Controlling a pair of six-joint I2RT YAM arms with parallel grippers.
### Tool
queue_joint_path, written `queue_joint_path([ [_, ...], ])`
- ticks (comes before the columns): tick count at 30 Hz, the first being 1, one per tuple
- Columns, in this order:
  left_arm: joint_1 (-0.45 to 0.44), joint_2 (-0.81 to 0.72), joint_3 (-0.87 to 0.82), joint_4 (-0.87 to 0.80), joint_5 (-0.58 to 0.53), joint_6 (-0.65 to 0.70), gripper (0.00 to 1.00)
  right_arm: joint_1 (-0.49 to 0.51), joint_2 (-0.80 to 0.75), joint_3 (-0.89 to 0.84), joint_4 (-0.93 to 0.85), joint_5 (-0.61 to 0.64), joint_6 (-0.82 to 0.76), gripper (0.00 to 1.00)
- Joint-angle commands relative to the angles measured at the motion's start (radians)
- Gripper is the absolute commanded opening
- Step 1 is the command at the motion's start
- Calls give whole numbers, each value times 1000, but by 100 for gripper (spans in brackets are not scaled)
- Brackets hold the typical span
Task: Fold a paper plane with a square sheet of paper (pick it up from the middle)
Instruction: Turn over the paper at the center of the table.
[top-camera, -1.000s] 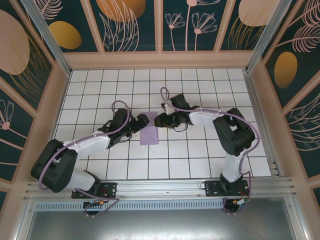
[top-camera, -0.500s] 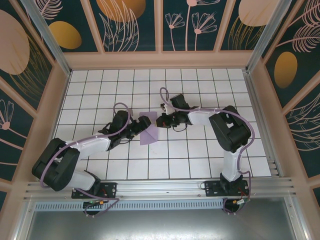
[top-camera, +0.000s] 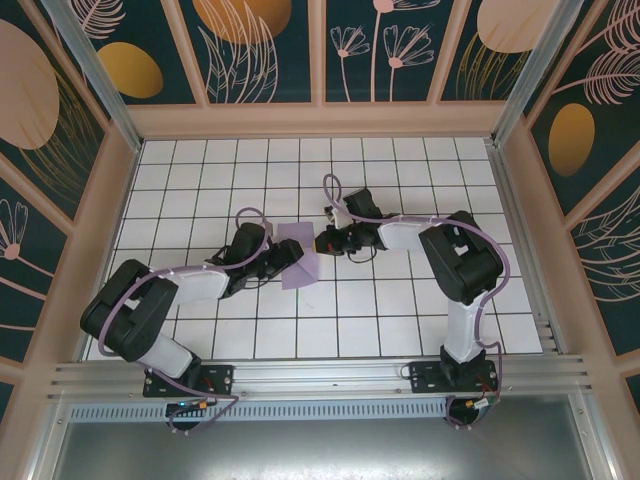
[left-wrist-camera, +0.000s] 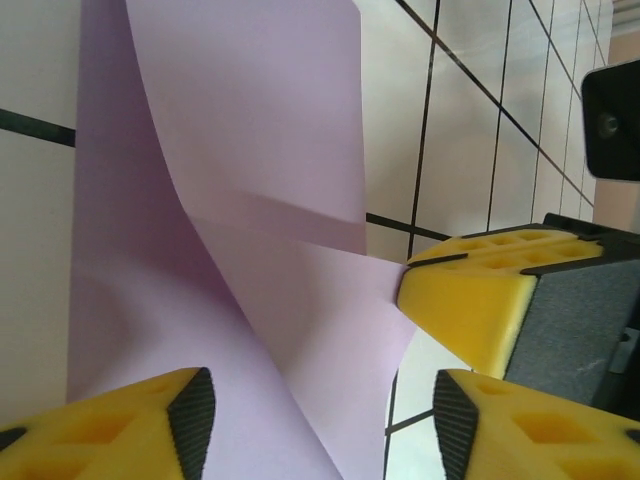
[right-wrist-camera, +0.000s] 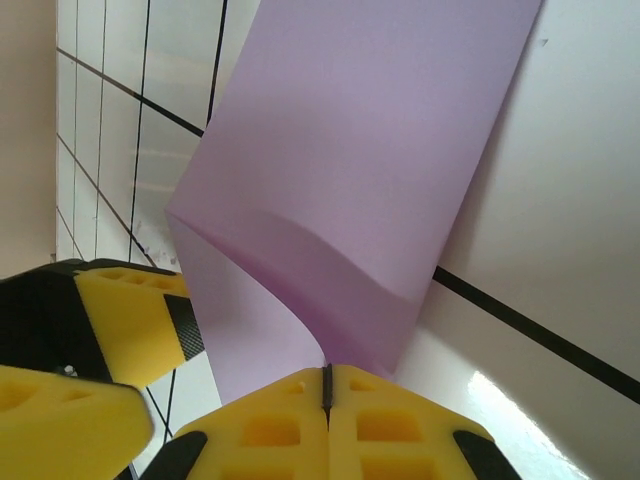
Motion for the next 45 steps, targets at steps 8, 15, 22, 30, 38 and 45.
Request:
queue_joint_path([
  [8,5,75,33,159,51,2,42,-16,-31,-39,34,-30,21,4],
  [15,5,102,36,204,39,24,28,-17,-49,-44,24,-23,31,15],
  [22,4,96,68,77,-84,61,13,-50,-163,-51,-51,185,17,48],
  [30,3,10,257,-353,-244,218,7,-77,-346,-109,-75,396,36,67],
  [38,-7,22,611,-924,-539,380,6,-109,-512,-195,-65,562,64,73],
  [45,-52,133,816,-1177,-893,403,7,-127,-570,-238,-80,625,86,79],
])
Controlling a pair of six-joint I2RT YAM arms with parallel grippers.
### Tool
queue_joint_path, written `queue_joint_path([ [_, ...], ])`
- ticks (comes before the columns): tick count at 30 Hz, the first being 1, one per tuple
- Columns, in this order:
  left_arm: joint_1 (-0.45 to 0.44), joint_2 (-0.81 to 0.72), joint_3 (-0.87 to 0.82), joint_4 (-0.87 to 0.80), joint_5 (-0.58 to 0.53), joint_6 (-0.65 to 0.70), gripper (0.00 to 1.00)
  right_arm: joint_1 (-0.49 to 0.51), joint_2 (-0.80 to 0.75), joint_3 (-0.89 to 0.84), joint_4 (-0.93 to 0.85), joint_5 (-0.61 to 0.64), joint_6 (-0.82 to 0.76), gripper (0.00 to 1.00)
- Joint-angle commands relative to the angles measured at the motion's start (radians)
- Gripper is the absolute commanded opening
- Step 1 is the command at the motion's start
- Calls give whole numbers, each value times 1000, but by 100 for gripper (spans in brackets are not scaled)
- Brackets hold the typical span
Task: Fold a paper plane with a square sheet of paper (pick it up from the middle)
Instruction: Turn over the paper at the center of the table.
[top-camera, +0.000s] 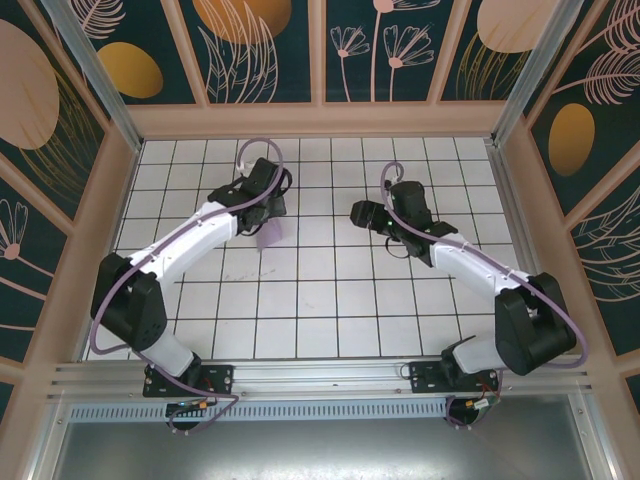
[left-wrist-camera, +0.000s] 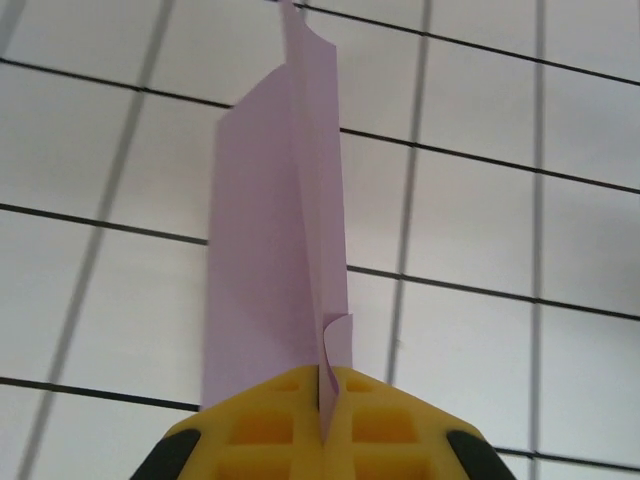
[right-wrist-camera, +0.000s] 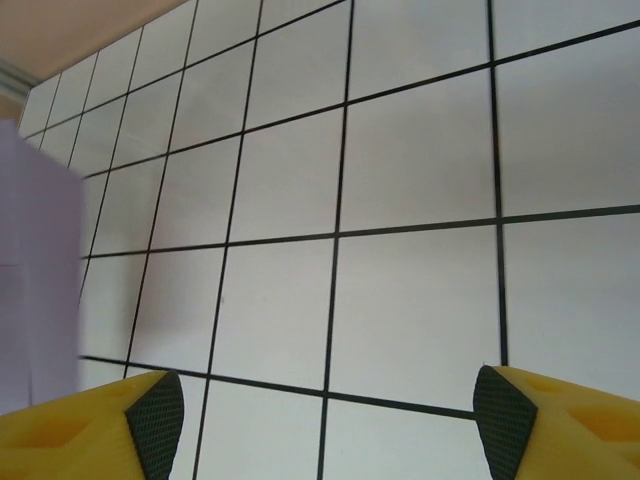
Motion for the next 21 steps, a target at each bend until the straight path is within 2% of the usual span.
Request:
queue_joint_path([
  [1,-26,80,54,-224,-236,34,7,-13,-27,-20,-25,56,22,79],
  [7,-72,302,137,-278,-339,3,7,-24,-27,-26,-39,61,36,79],
  [10,-97,407,178,-305,-353,21,7,-32,-27,-28,-43,64,40,79],
  [14,-123,488,208,-243,-305,53,8,-41,-21,-30,-50,60,44,79],
  [21,-151,512,186,-77,-89,66,12,-55,-1,-32,-58,46,58,79],
])
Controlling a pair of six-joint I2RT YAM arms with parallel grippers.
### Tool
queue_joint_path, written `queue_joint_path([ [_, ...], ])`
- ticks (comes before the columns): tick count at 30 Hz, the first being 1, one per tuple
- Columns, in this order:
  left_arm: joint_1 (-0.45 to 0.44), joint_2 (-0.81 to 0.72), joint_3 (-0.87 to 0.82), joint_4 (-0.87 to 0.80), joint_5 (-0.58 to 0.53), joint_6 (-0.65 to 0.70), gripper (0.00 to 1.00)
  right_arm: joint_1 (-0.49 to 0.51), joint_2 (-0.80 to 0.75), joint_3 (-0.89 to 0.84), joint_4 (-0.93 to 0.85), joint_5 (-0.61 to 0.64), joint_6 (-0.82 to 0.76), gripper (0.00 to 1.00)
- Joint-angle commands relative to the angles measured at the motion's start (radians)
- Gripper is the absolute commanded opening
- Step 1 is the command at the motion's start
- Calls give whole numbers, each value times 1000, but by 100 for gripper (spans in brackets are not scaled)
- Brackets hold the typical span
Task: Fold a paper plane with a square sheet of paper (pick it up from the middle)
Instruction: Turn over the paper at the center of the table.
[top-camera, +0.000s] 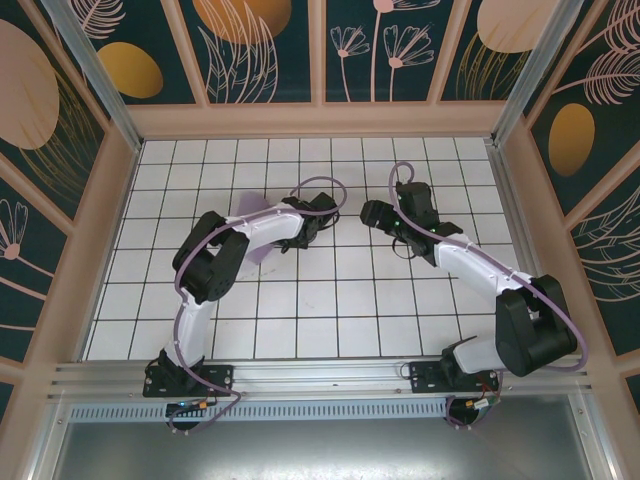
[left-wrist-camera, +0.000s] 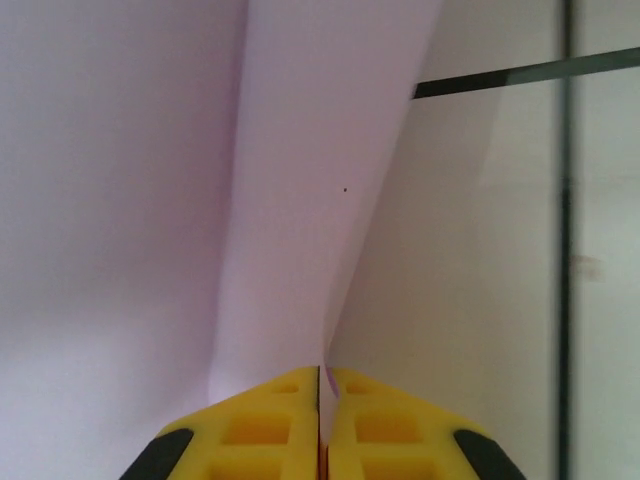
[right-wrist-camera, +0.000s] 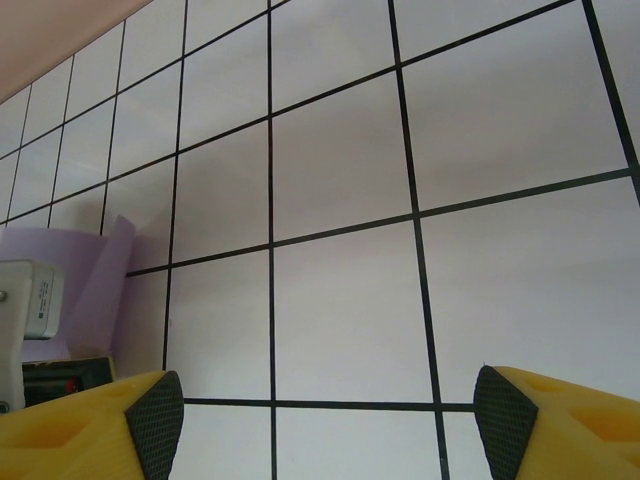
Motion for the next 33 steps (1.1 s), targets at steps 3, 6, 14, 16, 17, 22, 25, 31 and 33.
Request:
queue_joint_path([
  [3,-8,-2,-10,138,187,11,18,-16,5,-26,-12,-3,22,79],
  [6,-7,-26,-23,170,257,8,29,-20,6,-26,-13,-11,25,79],
  [14,-8,-225,-128,432,565,-10,64,-26,10,-27,-6,-29,36,79],
  [16,-7,-278,-165,501,594,-19,68,-27,10,-25,-5,-37,36,79],
  [17,-5,-306,-183,524,592,-25,71,-27,10,-22,-2,-45,36,79],
  [22,32,-458,-279,605,545,-76,92,-8,44,22,18,-179,-22,79],
  [25,88,-534,-361,635,538,-118,96,51,103,93,-8,-215,-60,77],
  [31,206,-651,-530,639,500,-206,99,233,269,250,-6,-225,-37,59],
  [33,232,-682,-591,631,480,-232,98,277,351,314,-3,-244,-12,49],
])
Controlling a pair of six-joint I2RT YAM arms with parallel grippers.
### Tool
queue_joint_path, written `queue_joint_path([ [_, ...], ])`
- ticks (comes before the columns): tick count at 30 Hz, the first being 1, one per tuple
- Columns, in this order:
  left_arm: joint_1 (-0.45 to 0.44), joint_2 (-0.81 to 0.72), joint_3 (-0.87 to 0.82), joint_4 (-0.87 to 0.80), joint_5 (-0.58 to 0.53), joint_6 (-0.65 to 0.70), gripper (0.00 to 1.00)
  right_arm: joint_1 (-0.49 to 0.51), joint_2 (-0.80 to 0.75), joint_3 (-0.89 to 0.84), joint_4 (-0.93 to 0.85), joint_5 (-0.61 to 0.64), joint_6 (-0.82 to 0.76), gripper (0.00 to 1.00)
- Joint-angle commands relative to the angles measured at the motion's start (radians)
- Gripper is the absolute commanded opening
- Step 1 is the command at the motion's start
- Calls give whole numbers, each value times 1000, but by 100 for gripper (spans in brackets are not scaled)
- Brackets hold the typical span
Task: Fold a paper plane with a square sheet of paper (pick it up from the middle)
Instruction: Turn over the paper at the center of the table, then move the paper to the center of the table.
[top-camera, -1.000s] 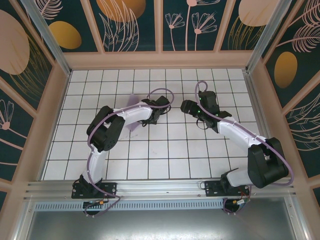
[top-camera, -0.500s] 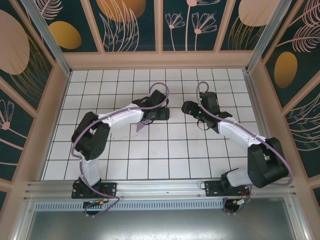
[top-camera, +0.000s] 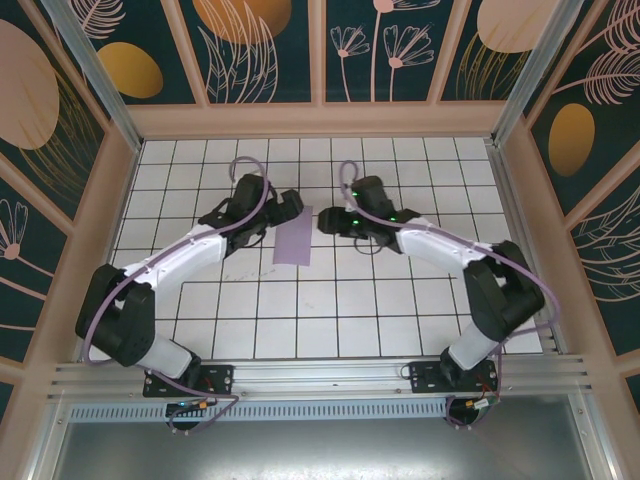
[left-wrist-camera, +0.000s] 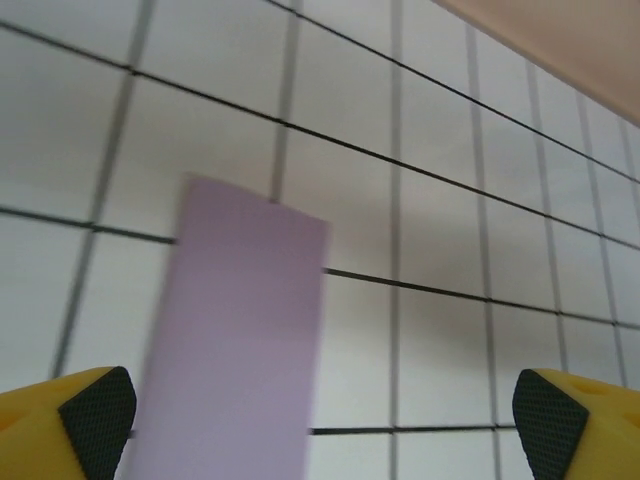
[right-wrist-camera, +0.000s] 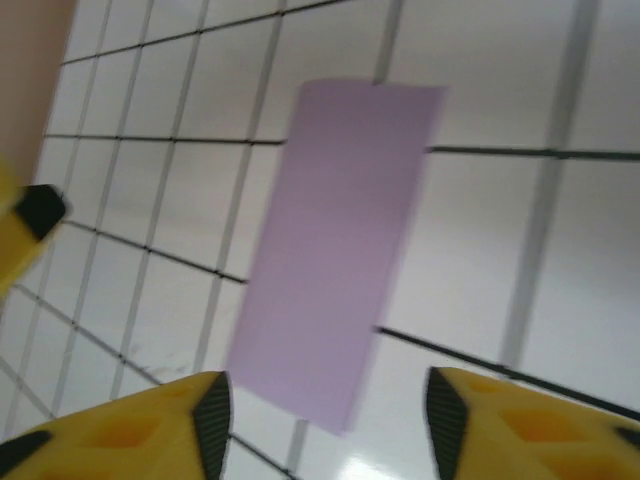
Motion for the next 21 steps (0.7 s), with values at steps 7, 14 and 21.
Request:
queue_joint_path([
  [7,90,-154,-232,-42,-121,-167,99,138,361,313,-29,-94,69,23],
  [14,101,-226,-304,-57,-159,-197,99,149,523,437,-83,-132,82,16],
  [21,100,-211,-305,-38,-123,-173,99,146,556,415,-160,-113,25,16],
])
